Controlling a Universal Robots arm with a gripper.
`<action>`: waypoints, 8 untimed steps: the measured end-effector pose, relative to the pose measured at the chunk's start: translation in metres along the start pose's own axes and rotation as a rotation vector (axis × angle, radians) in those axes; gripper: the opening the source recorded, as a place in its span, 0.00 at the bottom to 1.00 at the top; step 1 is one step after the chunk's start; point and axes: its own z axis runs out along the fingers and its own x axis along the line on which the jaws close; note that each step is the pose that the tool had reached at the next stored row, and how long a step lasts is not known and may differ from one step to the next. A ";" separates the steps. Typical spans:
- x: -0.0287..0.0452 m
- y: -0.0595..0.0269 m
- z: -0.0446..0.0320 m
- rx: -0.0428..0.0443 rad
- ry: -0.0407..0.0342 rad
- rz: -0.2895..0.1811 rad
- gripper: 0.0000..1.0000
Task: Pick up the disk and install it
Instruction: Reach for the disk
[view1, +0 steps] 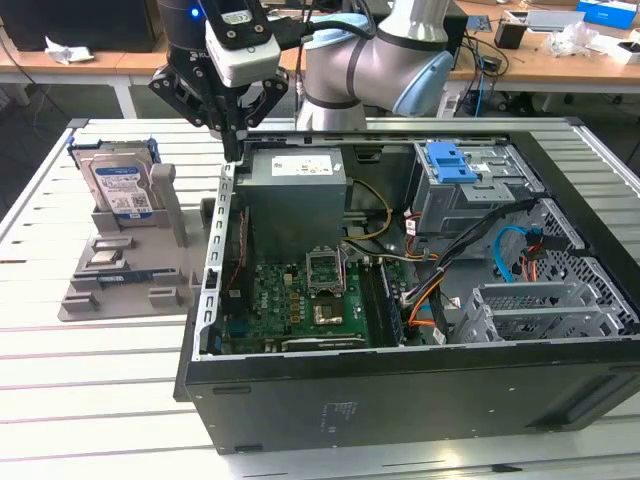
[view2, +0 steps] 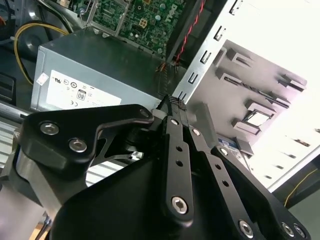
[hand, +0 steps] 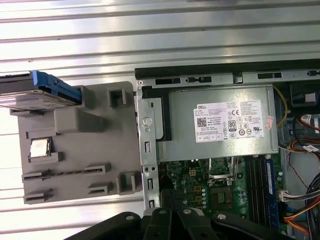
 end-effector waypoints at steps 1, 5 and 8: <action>0.0014 -0.0001 0.0000 0.0000 0.0000 0.000 0.11; 0.0065 -0.0005 -0.0001 -0.0001 -0.0001 0.000 0.11; 0.0109 -0.0008 -0.0003 0.0000 0.0000 0.000 0.11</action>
